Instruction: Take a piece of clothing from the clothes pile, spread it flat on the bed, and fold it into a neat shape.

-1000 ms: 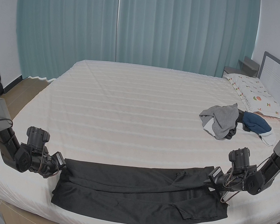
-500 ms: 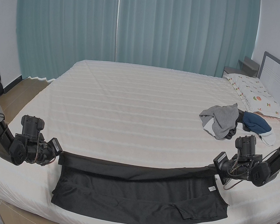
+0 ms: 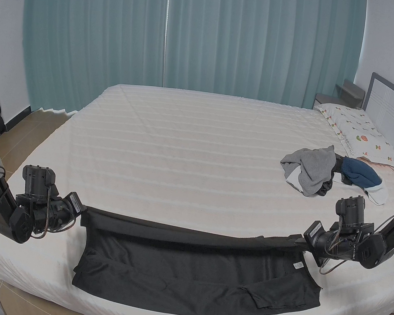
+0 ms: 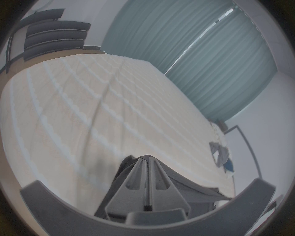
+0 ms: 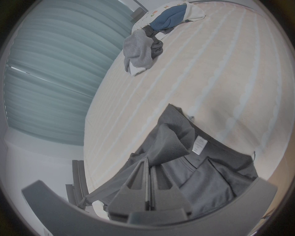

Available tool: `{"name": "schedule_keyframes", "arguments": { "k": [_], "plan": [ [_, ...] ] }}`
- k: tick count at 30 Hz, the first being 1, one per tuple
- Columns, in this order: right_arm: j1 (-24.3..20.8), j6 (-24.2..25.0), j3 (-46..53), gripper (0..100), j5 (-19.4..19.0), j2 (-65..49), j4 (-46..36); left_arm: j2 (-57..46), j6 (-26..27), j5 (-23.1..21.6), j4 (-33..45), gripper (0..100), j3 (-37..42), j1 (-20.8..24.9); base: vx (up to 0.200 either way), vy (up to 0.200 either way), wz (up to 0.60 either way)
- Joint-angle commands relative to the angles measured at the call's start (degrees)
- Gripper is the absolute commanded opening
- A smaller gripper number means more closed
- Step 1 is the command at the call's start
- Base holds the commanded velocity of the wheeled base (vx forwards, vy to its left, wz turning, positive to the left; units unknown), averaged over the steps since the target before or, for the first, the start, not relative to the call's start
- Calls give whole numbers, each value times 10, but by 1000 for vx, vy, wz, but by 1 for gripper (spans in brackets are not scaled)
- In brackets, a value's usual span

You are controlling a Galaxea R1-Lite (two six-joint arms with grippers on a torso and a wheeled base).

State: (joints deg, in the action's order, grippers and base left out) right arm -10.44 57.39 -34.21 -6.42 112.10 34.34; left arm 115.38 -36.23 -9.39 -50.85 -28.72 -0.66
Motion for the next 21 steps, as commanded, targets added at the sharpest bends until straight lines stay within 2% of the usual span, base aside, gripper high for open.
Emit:
{"name": "schedule_keyframes", "arguments": {
  "k": [1, 7, 17, 18, 19, 21],
  "plan": [
    [-3, -27, 40, 0, -2, 8, -2, 16, 55, -1, 0, 0, 60, -7, 0, 0, 0],
    [-3, -53, 55, 0, -2, 44, -1, 54, 110, 3, -2, 0, 93, 7, 0, 0, 0],
    [-5, -58, 51, 0, -2, 78, 2, 57, 110, 3, 0, 0, 97, 20, 0, 0, 0],
    [-5, -58, 49, 100, -2, 78, 2, 57, 109, 3, 0, 0, 97, 20, 0, 0, 0],
    [-5, -58, 49, 100, -2, 78, 2, 57, 109, 4, 0, 100, 97, 20, 0, 0, 0],
    [-5, -57, 49, 100, -2, 73, 2, 56, 109, 4, 0, 100, 97, 20, 0, 0, 0]
  ]
}}
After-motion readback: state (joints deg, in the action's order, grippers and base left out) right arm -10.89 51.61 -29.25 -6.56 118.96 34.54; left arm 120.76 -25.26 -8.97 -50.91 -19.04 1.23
